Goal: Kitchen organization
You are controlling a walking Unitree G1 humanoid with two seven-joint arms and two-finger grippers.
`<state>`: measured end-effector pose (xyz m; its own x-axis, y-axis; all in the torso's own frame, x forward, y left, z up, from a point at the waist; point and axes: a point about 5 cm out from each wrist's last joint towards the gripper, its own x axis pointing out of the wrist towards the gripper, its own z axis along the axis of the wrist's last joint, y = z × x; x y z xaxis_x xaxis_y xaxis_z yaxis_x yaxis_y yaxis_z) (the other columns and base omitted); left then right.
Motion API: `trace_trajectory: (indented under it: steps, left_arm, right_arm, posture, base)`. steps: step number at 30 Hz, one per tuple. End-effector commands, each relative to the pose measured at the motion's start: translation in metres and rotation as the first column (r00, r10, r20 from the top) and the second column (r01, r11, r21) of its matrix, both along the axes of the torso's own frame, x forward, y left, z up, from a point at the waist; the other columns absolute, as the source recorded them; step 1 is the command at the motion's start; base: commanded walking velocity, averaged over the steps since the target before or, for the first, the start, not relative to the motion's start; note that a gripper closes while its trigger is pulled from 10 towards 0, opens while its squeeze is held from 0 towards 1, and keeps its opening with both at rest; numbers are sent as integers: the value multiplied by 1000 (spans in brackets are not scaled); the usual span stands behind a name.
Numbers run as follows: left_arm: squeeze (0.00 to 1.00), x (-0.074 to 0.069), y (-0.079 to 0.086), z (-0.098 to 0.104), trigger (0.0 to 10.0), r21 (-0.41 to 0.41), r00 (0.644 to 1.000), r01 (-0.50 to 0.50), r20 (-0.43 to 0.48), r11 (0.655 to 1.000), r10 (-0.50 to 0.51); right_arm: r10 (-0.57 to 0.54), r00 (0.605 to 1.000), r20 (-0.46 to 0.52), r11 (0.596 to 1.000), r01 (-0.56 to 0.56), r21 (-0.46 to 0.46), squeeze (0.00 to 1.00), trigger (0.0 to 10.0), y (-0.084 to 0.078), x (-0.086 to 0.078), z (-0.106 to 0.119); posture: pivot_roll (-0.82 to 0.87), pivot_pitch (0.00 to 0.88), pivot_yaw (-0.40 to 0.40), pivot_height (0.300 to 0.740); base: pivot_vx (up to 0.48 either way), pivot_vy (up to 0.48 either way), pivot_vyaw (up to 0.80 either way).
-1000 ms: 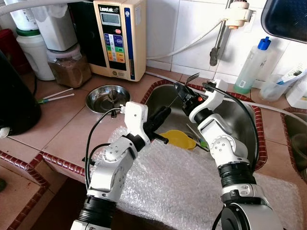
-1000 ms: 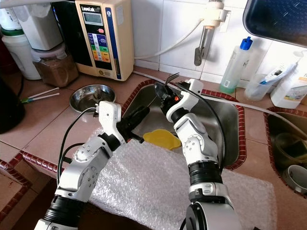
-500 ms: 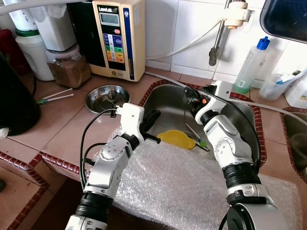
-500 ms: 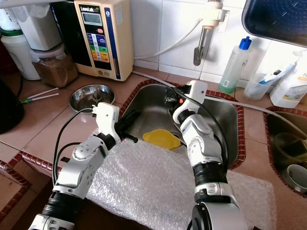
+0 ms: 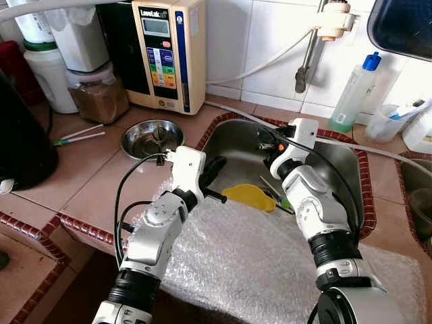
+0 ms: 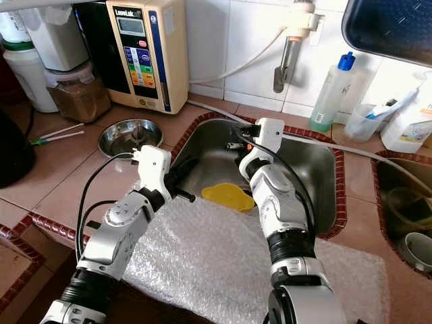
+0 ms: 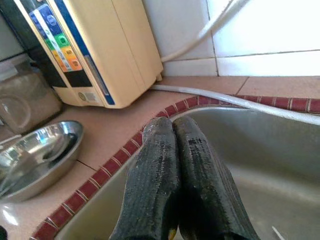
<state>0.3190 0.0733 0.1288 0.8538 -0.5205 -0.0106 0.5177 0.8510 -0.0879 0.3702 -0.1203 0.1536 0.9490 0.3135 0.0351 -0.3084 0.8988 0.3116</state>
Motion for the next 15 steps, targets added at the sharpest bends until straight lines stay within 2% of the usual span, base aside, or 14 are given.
trace_trajectory:
  steps: [1,4,5,6,7,8,11,12,13,14,15]
  left_arm:
    - [0,5,1,6,10000,7,1000,-20,21,1000,20]
    - [0,14,10,8,10000,20,996,-83,21,996,83]
    - [1000,16,13,9,10000,16,994,-106,19,994,105]
    - [1000,20,17,10,10000,7,990,-139,15,990,139]
    - [1000,20,17,10,10000,7,990,-139,15,990,139]
    - [1000,23,22,11,10000,8,984,-180,14,984,180]
    - [1000,29,32,12,10000,-2,968,-250,1,968,250]
    - [1000,30,34,12,10000,1,964,-266,1,964,266]
    - [1000,31,36,12,10000,3,961,-276,2,961,276]
    - [1000,32,37,12,10000,-5,957,-289,-4,957,289]
    - [1000,33,38,12,10000,-9,955,-295,-6,955,295]
  right_arm:
    - [-13,1000,15,1000,13,-27,0,0,-1,2,3]
    - [17,999,39,995,-13,-100,0,0,3,-1,1]
    - [35,998,48,993,-29,-117,0,0,5,-3,0]
    - [56,997,58,989,-47,-143,808,0,8,-5,-1]
    - [56,997,58,989,-47,-143,808,0,8,-5,-1]
    - [70,995,67,983,-57,-173,1000,0,11,-6,-2]
    - [111,991,77,971,-92,-221,1000,0,17,-11,-6]
    - [130,988,83,966,-108,-234,1000,1333,19,-12,-6]
    - [144,986,87,963,-119,-244,1000,1333,21,-13,-7]
    - [171,981,91,951,-141,-275,1000,10000,25,-15,-8]
    - [189,977,94,941,-153,-302,1000,10000,27,-17,-9]
  posture:
    - [63,0,21,740]
    - [65,0,22,740]
    - [64,0,23,740]
    - [63,0,24,740]
    - [63,0,24,740]
    - [62,0,27,740]
    - [61,0,29,740]
    - [62,0,30,740]
    - [62,0,30,740]
    - [62,0,30,740]
    - [62,0,29,740]
  base:
    - [0,0,0]
    - [0,0,0]
    - [0,0,0]
    - [0,0,0]
    - [0,0,0]
    - [0,0,0]
    - [0,0,0]
    - [0,0,0]
    - [0,0,0]
    - [0,0,0]
    - [0,0,0]
